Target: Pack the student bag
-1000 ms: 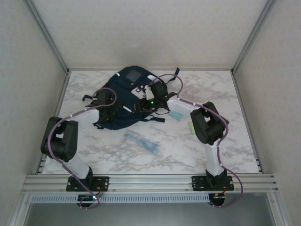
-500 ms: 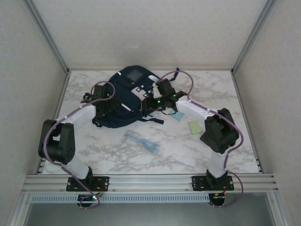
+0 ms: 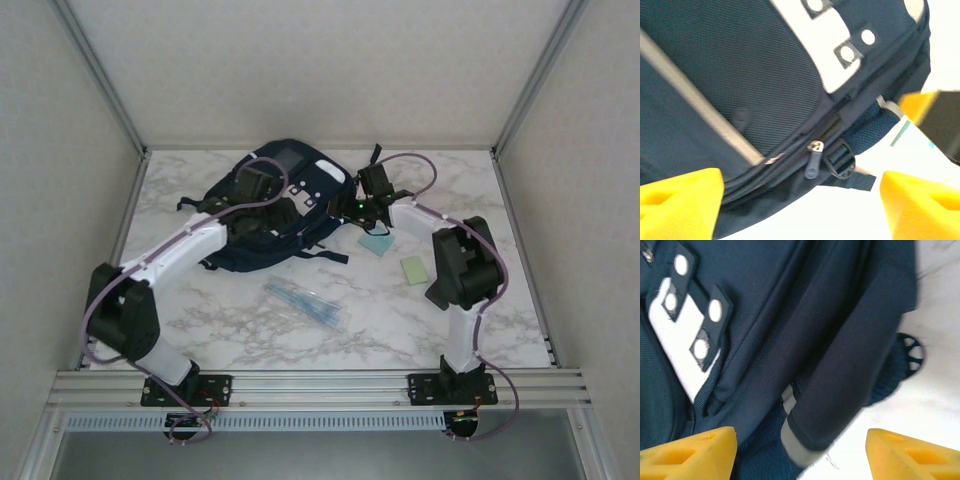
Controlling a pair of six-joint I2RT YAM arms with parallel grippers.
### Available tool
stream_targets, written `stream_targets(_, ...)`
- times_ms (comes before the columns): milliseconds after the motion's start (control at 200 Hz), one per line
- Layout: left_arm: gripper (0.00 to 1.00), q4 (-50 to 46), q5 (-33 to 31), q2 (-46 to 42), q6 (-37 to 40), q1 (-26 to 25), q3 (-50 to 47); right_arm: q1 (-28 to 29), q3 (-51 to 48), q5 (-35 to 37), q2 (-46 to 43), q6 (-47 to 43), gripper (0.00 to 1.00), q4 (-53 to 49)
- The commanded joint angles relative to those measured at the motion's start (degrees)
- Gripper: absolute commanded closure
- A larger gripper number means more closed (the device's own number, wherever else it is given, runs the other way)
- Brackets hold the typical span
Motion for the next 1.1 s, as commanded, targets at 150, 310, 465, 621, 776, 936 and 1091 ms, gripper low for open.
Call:
stream_targets(150, 0.29, -9.24, -8.63, 12.66, 2.29, -7.26, 10.36, 0.35, -3.02, -4.47, 4.25, 10.88, 0.46, 13.78)
stream_targets(310, 0.35, -11.05, -14.4, 17.91, 3.1, -8.79, 12.48, 0.35, -4.09, -4.7, 4.95, 12.05, 0.76, 15.27)
stream_targets(465, 0.5, -10.35, -16.76, 21.12, 3.01, -8.79, 13.72, 0.36, -5.08, -4.91, 4.97, 11.92, 0.89, 15.83)
stream_targets(621, 0.61, -11.07, -17.76, 23.54, 3.25, -8.78, 14.81, 0.38, -5.84, -4.85, 5.02, 12.12, 0.95, 16.59)
stream_targets(776, 0.59, -11.62, -17.09, 25.52, 3.44, -8.79, 13.95, 0.43, -5.87, -4.8, 5.14, 12.1, 0.95, 16.67)
stream_targets(936, 0.42, -12.79, -14.35, 27.55, 2.82, -8.97, 13.4, 0.38, -5.34, -4.48, 5.2, 11.79, 0.95, 16.11)
stream_targets(1091, 0.64, -15.17, -14.69, 29.94, 4.29, -9.31, 13.21, 0.4, -5.29, -4.04, 4.97, 11.8, 0.95, 15.95)
